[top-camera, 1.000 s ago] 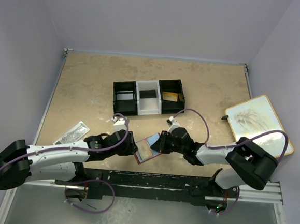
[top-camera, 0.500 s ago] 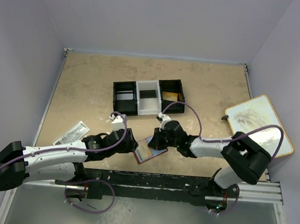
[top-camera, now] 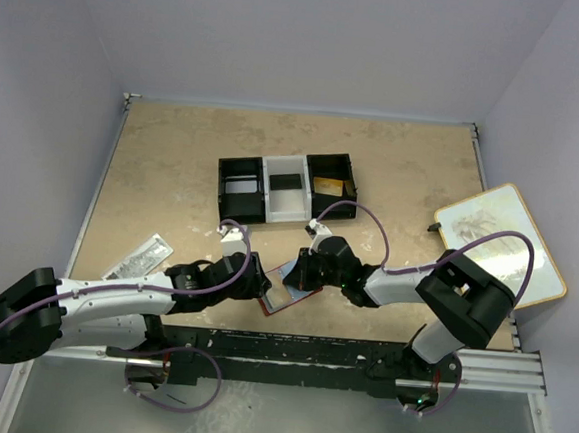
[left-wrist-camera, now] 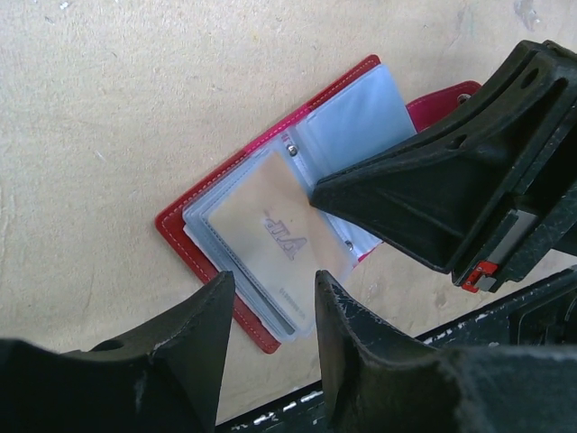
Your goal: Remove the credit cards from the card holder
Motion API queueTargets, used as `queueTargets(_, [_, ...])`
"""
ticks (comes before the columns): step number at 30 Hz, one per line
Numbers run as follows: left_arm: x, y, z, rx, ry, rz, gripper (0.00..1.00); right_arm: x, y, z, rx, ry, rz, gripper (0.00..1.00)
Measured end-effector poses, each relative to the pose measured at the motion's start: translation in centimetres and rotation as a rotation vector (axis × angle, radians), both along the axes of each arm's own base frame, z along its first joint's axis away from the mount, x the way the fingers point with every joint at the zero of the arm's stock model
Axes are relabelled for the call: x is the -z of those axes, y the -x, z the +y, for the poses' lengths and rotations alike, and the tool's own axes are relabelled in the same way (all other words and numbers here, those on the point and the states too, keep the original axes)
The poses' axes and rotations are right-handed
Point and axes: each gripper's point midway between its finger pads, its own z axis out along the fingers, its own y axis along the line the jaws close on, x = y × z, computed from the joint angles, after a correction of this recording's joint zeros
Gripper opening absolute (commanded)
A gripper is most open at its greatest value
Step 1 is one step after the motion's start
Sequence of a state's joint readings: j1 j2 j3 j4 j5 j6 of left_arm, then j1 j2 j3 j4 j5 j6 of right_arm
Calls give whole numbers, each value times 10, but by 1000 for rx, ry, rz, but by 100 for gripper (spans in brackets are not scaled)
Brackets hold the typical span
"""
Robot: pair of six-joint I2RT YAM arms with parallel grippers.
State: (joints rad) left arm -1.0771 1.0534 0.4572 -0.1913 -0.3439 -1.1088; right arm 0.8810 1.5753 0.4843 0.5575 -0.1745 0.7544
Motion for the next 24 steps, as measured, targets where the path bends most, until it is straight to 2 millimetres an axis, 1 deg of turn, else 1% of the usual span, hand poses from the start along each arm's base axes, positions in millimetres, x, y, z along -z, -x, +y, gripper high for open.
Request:
queueTargets(9, [7, 3, -9, -17, 75, 13, 39, 1, 0, 1, 43, -65, 18, 2])
queueTargets(17, [23, 11, -5, -72, 108, 55, 39, 0, 0, 1, 51, -73, 24, 2])
queueTargets(24, [16, 10, -13, -87, 159, 35, 39, 0, 0, 1, 53, -75, 25, 2])
